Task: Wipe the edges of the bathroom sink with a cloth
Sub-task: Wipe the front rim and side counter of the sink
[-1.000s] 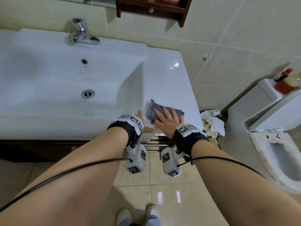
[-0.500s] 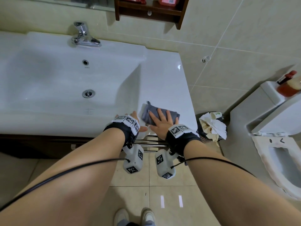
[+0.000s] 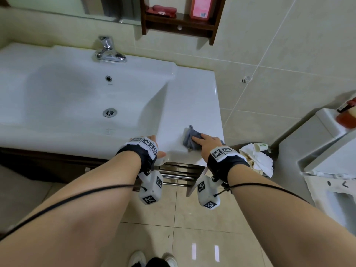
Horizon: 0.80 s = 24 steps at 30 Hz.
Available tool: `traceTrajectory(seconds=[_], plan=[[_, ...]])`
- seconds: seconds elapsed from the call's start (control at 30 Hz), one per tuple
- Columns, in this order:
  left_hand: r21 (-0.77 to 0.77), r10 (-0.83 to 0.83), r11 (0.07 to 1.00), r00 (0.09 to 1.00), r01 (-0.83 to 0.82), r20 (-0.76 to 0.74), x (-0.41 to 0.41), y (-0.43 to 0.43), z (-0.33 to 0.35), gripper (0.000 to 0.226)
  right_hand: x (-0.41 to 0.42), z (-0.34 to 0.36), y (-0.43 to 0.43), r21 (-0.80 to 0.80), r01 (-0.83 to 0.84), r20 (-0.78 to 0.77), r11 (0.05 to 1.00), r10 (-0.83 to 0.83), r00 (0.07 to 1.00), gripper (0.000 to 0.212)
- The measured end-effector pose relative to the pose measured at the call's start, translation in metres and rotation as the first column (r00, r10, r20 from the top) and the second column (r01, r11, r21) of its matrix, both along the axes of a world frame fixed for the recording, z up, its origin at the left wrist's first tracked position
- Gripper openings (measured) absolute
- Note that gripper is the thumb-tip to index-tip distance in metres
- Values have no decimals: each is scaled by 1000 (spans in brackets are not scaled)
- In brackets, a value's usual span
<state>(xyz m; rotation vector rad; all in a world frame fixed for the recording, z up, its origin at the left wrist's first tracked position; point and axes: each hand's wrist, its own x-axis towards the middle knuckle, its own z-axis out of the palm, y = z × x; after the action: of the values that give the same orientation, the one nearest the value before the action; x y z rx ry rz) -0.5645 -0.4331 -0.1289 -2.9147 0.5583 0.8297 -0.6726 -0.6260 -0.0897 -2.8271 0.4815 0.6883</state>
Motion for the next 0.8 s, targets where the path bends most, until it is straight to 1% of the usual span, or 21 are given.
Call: traceTrajectory(seconds=[0.07, 0.13, 0.17, 0.23, 0.3, 0.37, 0.5, 0.6, 0.73, 0.8], plan=[[19, 9, 1000, 1000, -9, 7, -3, -2, 7, 90, 8, 7, 2, -18, -50, 30, 999, 50, 998, 58], [-24, 58, 998, 998, -58, -9, -7, -4, 12, 84, 16, 16, 6, -59, -111, -16, 992, 110, 994, 46], [-65, 77, 995, 997, -77, -15, -8, -3, 16, 80, 21, 22, 10, -60, -135, -31, 989, 133, 991, 46], [-121, 57, 991, 998, -61, -37, -6, 0, 24, 78, 28, 35, 19, -30, -163, -30, 986, 162, 986, 50], [-165, 46, 985, 996, -59, -79, -2, 11, 37, 81, 39, 49, 34, -6, -193, -8, 981, 193, 981, 54], [-212, 54, 974, 992, -78, -115, 5, 26, 48, 83, 51, 60, 54, 16, -220, 23, 975, 219, 975, 54], [-262, 103, 957, 990, -125, -95, 23, 69, 65, 87, 77, 74, 97, 48, -278, 88, 959, 273, 958, 45], [-323, 141, 933, 986, -161, -84, 42, 106, 74, 82, 105, 80, 132, 30, -295, 125, 955, 289, 949, 46], [-363, 179, 913, 983, -184, -48, 76, 163, 90, 75, 155, 86, 194, 11, -322, 195, 947, 314, 929, 48], [-373, 191, 908, 981, -192, -41, 96, 196, 97, 72, 178, 87, 229, 29, -334, 231, 942, 319, 919, 45]])
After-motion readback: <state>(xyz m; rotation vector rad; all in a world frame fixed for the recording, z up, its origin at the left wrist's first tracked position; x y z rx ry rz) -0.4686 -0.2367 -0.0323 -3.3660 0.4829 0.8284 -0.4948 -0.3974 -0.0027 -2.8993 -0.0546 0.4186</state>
